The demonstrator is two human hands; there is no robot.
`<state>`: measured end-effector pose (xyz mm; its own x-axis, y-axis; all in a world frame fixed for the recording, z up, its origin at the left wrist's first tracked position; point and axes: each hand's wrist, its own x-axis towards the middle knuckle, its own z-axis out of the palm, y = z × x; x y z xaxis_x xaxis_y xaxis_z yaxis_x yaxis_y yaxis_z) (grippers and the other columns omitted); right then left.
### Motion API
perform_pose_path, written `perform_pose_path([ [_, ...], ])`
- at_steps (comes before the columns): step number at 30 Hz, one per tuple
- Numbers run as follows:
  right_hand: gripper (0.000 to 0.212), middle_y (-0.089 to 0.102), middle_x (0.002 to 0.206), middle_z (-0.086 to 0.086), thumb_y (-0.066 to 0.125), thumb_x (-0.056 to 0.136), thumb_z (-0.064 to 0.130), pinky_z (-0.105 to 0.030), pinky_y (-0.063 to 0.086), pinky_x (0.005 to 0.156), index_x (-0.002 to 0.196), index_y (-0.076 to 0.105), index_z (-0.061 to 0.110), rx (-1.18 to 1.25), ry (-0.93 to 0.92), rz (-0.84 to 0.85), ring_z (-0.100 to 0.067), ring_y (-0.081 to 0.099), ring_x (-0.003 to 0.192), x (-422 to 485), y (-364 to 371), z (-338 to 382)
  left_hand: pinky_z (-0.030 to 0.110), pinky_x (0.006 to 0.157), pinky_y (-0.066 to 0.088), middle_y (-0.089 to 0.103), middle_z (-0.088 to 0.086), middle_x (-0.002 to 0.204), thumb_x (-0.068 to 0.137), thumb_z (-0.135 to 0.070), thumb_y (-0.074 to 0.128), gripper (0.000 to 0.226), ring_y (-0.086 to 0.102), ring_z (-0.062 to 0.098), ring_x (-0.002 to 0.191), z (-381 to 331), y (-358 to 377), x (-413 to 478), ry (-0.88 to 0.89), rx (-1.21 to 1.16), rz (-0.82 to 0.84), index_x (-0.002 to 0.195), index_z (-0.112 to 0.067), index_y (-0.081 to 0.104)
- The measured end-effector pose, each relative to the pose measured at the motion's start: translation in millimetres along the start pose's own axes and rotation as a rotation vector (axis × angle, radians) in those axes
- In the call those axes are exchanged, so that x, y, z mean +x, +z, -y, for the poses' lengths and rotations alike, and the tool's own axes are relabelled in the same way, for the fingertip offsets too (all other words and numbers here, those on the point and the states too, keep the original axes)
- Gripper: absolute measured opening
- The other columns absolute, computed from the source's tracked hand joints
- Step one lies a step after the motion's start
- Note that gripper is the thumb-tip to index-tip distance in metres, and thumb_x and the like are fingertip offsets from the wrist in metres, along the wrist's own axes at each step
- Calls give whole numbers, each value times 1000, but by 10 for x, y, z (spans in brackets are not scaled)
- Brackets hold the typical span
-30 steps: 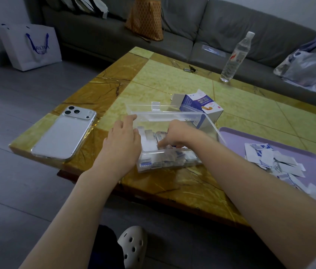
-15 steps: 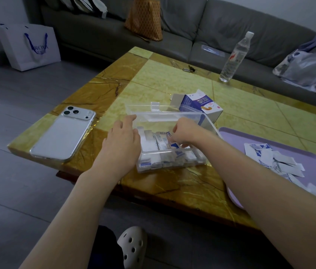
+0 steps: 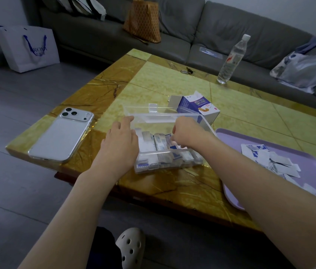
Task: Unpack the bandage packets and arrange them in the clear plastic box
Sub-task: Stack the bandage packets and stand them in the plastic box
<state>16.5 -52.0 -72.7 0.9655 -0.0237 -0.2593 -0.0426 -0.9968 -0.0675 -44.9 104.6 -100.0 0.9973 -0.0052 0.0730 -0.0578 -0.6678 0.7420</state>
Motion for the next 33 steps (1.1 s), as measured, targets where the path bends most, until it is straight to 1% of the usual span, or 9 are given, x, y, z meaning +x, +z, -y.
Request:
perform_pose_path([
  [2,16,68,92,-12,57,86,6,-38,57,77,100,64,2,24,-6,25,-26,66,82,72,46,19,48,105,33,35,10,140,100,-18,27,43,37,24,126,-7,-2,0,0,3,-3,143,-20,25],
  [5,17,70,87,-14,58,82,3,-43,57,80,97,66,2,70,-1,47,-29,69,81,108,92,71,48,104,35,34,11,140,99,-18,27,43,38,25,125,-21,-1,5,-1,12,-4,143,-19,25],
  [10,25,69,95,-18,56,86,2,-41,56,83,109,62,-7,204,-9,93,-31,69,88,94,50,79,46,103,35,36,11,138,99,-16,27,43,39,25,123,-32,9,4,-2,20,-6,142,-17,25],
  [14,9,58,77,-10,56,87,7,-32,54,68,91,61,-1,22,-6,42,-24,58,74,47,-1,-15,46,104,35,35,11,139,99,-16,27,43,39,24,124,-38,16,4,-6,19,-5,142,-17,25],
  [16,21,46,65,-5,53,90,12,-28,44,60,69,52,7,-93,-14,85,-23,51,73,-10,-26,-37,46,104,34,35,11,139,99,-16,27,43,38,25,125,-34,18,5,-7,16,-1,143,-17,25],
  [19,30,43,63,-2,54,91,20,-29,43,73,64,49,8,-260,-44,102,-22,51,80,-33,-20,-45,48,104,34,35,11,139,99,-16,27,44,37,25,126,-34,14,3,-9,10,3,143,-18,25],
  [22,33,41,64,-1,56,90,16,-28,41,72,60,44,12,-411,-86,157,-20,49,73,-51,-22,-29,47,105,33,34,11,140,99,-16,27,44,37,25,127,-37,14,0,-8,16,1,143,-17,24],
  [30,15,43,67,0,62,87,21,-24,41,59,76,60,11,-551,-150,205,-15,47,66,-67,-92,-3,46,105,34,34,10,140,99,-17,26,44,37,24,126,-26,13,-2,-2,18,0,143,-19,24],
  [33,20,62,92,-4,57,91,19,-28,47,74,104,66,6,-478,-134,171,-19,56,83,-62,-81,-21,46,105,34,34,10,140,99,-17,26,44,37,24,126,-32,14,-9,-2,22,1,143,-18,24],
])
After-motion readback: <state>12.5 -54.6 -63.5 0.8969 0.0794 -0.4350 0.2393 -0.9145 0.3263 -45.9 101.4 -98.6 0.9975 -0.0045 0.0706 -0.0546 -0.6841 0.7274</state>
